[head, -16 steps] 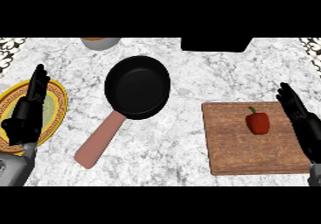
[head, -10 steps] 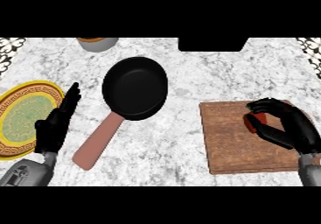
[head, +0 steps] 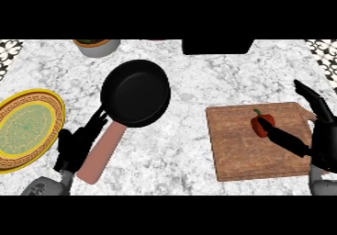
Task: Pick the bell pepper from the cutting board and place it in the pot
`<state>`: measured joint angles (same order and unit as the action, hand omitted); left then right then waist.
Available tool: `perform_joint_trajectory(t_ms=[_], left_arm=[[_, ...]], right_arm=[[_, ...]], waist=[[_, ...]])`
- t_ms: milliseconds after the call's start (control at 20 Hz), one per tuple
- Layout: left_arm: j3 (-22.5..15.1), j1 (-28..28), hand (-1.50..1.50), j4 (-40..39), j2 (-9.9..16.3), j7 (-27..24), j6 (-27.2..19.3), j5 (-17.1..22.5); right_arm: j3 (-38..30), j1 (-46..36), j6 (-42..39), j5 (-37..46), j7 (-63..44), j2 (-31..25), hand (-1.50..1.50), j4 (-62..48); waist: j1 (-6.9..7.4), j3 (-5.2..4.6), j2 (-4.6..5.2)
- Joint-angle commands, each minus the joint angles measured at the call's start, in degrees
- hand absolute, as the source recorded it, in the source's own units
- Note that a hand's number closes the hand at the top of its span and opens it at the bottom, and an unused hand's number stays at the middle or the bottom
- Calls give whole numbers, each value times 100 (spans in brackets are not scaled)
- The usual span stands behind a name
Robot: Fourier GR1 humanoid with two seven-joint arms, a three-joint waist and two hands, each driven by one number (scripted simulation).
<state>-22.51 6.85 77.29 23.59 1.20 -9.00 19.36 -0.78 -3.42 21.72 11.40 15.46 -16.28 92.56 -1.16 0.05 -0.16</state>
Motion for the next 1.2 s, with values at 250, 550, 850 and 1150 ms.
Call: perform_joint_trajectory(t_ms=[250, 550, 850, 1150], left_arm=[[237, 181, 0, -173, 35, 241, 462, 52], [-1, -81, 0, 166, -263, 380, 199, -255], [257, 224, 0, -470, -403, 131, 532, -222], [346, -20, 0, 5, -238, 277, 667, -270]], right_arm=[[255, 222, -764, 623, -2879, -678, -150, 1438], [73, -601, -1479, 80, -4605, -750, -150, 1457], [321, -637, -1941, -134, -4611, -573, -150, 418], [549, -905, -2709, -68, -4501, -743, -150, -707]], waist=[[40, -22, 2], [153, -9, 14], [122, -7, 43], [173, -4, 27]])
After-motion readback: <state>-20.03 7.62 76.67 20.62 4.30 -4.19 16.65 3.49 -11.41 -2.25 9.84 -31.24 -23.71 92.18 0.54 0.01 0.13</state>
